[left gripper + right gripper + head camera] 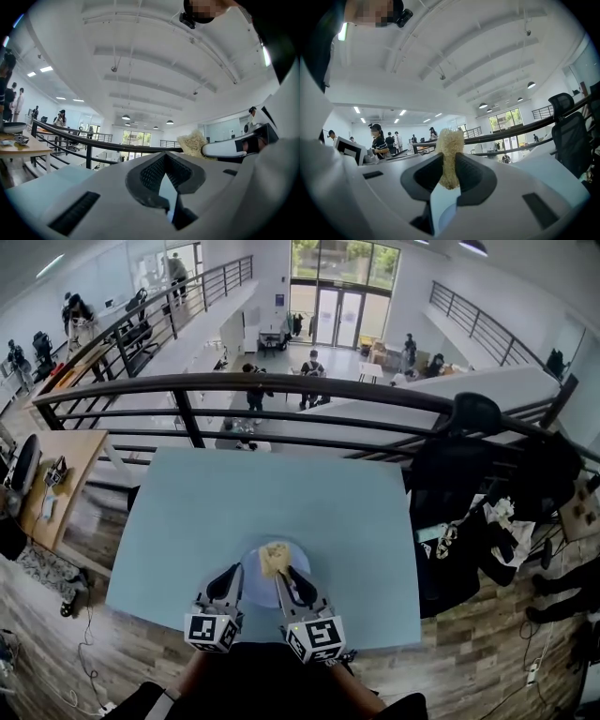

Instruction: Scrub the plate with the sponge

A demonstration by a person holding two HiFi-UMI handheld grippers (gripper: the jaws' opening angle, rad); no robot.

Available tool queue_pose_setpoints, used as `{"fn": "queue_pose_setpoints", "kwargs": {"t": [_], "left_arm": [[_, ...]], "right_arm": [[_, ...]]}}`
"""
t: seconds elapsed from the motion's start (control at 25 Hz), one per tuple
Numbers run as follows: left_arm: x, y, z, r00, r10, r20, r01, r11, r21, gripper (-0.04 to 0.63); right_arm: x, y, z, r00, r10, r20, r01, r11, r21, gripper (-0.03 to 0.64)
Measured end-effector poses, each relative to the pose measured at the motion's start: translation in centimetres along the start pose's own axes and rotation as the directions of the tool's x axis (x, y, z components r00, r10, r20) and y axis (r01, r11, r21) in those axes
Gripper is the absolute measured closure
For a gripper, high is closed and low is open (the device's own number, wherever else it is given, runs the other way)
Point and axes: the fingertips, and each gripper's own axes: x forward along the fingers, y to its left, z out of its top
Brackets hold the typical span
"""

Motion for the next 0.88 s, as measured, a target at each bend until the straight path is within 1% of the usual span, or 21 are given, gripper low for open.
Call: {"fn": "queue_pose_setpoints", "kwargs": {"t": [0.16, 0.4, 0.6, 0.88], "left_arm": [[-0.3, -0.2, -0.4, 1.0, 0.0, -0.003, 0.0, 1.0, -0.009, 0.594], [-0.5, 0.1, -0.7, 1.0, 0.014, -0.01, -0.014, 1.0, -0.01, 0.594], [-1.1, 0.7, -1.3, 0.999, 0.03, -0.022, -0.03, 0.999, -0.014, 0.594], [-1.5, 1.0, -1.6, 0.999, 0.039, -0.027, -0.039, 0.999, -0.015, 0.594]], "right_arm": [[0.0, -0.2, -0.5, 1.0, 0.0, -0.012, 0.0, 1.0, 0.003, 0.54], [0.1, 0.0, -0.6, 1.0, 0.005, -0.019, -0.005, 1.0, -0.003, 0.54], [0.1, 0.1, -1.5, 0.999, 0.009, -0.031, -0.008, 1.0, 0.005, 0.54], [0.2, 0.2, -1.6, 1.0, 0.013, -0.02, -0.013, 1.0, 0.001, 0.54]]}}
